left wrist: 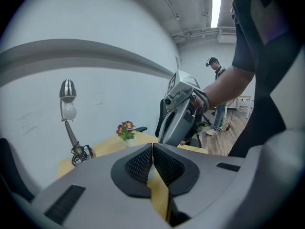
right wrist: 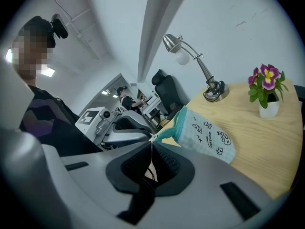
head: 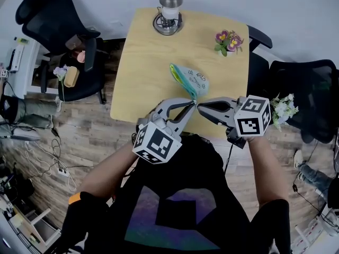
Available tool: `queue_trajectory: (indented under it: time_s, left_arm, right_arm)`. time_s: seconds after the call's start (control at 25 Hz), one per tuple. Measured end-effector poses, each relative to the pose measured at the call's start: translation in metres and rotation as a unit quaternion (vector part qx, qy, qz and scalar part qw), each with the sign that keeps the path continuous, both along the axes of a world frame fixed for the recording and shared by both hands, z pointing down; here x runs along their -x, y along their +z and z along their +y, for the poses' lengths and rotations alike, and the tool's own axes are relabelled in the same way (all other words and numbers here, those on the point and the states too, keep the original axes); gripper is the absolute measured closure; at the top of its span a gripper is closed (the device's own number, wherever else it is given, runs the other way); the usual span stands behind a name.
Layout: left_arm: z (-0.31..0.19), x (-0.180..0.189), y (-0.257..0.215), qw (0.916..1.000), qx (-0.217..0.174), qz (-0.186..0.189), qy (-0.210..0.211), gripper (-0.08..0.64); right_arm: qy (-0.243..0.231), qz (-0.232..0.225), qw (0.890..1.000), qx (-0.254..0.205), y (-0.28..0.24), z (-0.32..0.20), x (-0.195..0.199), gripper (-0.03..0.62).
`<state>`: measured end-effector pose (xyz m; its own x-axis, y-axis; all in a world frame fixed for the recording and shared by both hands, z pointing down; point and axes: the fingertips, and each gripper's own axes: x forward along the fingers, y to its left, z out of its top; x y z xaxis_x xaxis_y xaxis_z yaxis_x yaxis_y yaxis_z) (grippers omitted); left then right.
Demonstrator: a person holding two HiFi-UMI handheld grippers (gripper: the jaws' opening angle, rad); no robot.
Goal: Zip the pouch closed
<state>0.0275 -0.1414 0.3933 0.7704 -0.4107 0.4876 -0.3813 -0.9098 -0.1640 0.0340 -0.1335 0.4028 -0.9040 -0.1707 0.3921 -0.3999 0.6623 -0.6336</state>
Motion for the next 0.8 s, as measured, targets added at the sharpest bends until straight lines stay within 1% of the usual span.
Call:
queue_trajectory:
  time_s: [0.12,0.32,0.4,0.8]
  left_arm:
    - [-0.002,0.0,0.002,1.0,0.008,0.001,-0.003,0.549]
    - [-0.021,0.007,0.006,0.9994,0.021,0.006,-0.028,0.55]
    - [-0.03,0.011,0.01,0.9991,0.024,0.001,-0.036,0.55]
    - [-0.089,0.052,0.031,0.9924,0.044,-0.02,-0.113,0.549]
  right_arm:
    - [0.002,0.005,1.0,0.0,0.0,0.001,-0.001,0.569]
    - [0.009,0.013,1.0,0.001,0.001,0.0,-0.004,0.569]
    - [0.012,0.017,1.0,0.0,0.002,-0.001,-0.006,0.569]
    - [0.023,0.038,0.999,-0.004,0.006,0.001,-0.014,0.569]
